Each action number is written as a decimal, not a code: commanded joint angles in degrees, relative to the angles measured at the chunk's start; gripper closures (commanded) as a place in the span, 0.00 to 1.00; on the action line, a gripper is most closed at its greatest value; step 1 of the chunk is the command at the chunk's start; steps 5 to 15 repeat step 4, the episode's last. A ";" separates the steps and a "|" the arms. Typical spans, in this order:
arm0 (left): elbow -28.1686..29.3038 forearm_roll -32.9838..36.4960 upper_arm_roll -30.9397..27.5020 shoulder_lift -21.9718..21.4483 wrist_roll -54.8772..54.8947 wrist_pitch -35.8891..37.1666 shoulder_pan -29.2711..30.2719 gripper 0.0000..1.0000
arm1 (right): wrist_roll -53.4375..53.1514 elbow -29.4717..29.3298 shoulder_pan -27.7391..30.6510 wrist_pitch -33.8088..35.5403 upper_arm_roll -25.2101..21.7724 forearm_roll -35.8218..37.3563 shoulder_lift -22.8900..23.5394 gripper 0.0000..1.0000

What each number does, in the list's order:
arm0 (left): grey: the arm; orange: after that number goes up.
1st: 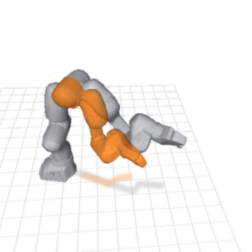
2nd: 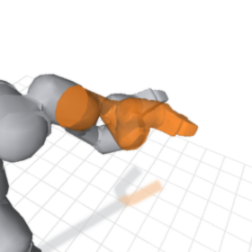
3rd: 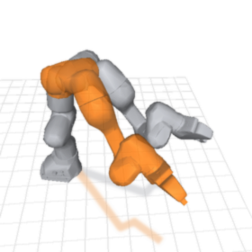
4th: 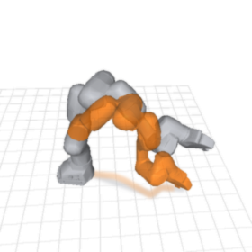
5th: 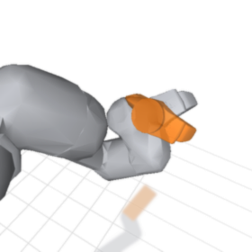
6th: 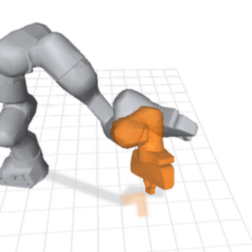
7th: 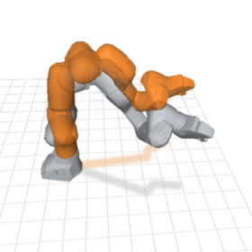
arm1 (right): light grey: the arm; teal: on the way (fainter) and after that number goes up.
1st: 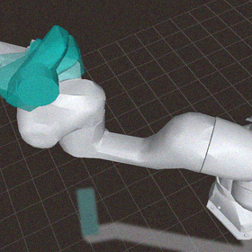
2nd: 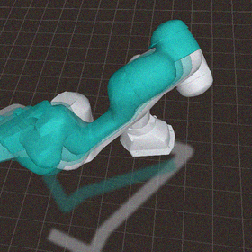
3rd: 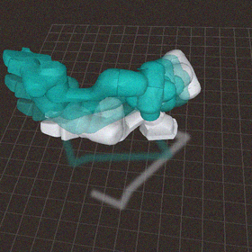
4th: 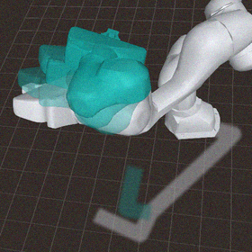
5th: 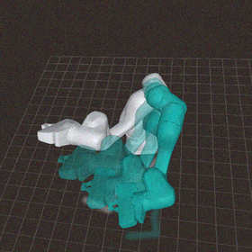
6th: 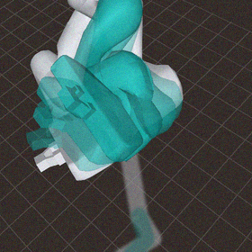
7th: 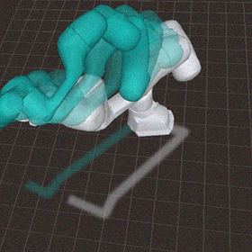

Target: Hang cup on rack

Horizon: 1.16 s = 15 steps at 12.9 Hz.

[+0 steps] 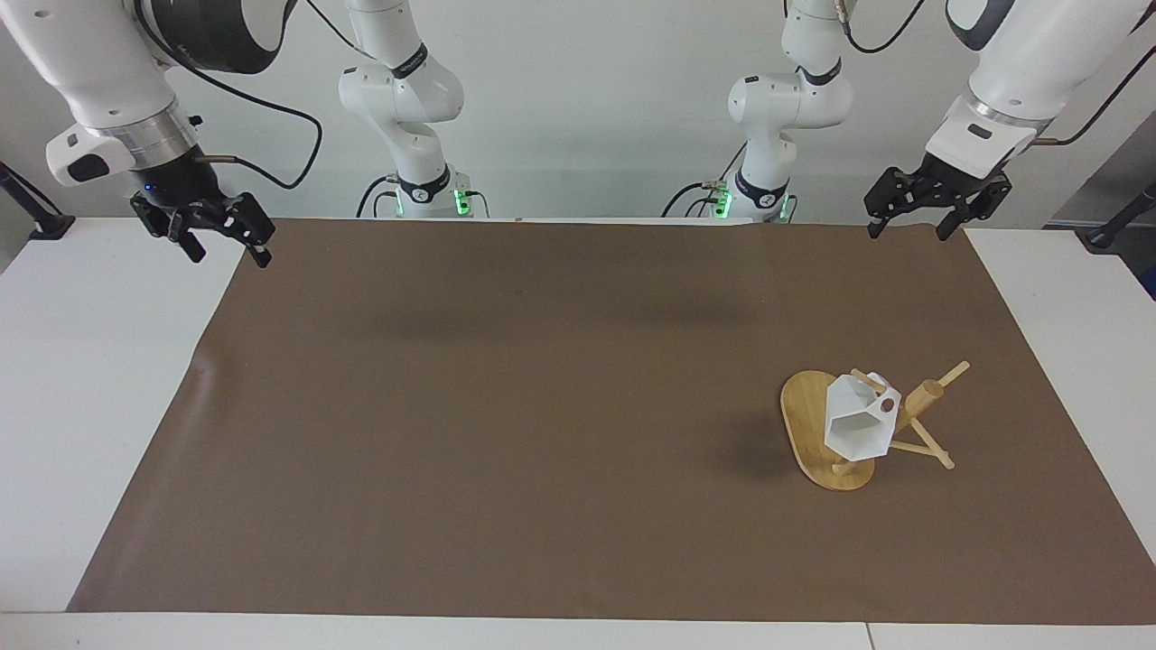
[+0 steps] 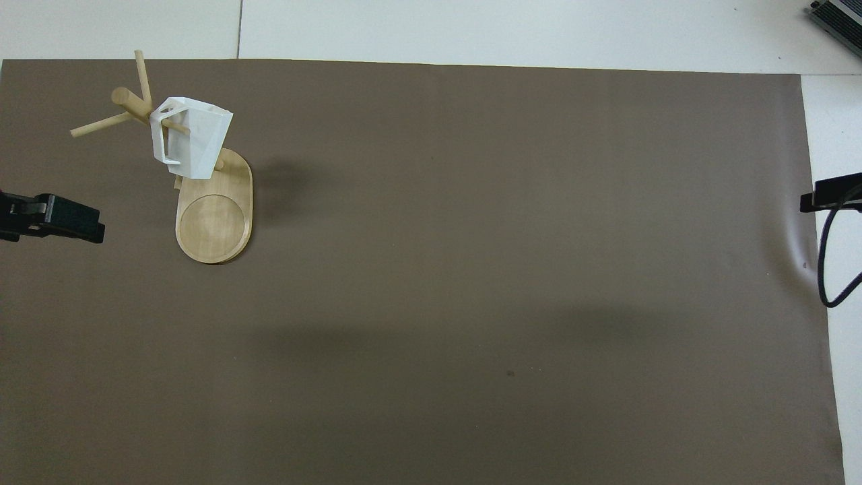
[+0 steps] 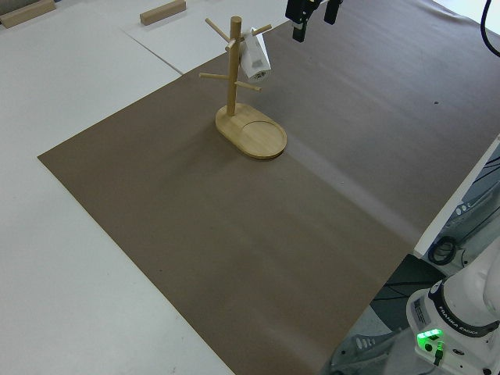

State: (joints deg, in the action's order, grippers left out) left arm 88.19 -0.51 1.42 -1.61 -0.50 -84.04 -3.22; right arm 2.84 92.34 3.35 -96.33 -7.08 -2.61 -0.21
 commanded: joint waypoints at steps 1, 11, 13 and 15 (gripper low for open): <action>1.37 1.21 0.07 -1.56 -1.08 0.63 0.41 0.00 | -0.11 1.09 -0.01 0.35 0.22 1.12 -1.20 0.00; 1.28 1.21 0.16 -1.56 -0.99 0.37 0.41 0.00 | -0.11 1.09 -0.01 0.35 0.22 1.12 -1.20 0.00; 1.28 1.21 0.16 -1.56 -0.99 0.37 0.41 0.00 | -0.11 1.09 -0.01 0.35 0.22 1.12 -1.20 0.00; 1.28 1.21 0.16 -1.56 -0.99 0.37 0.41 0.00 | -0.11 1.09 -0.01 0.35 0.22 1.12 -1.20 0.00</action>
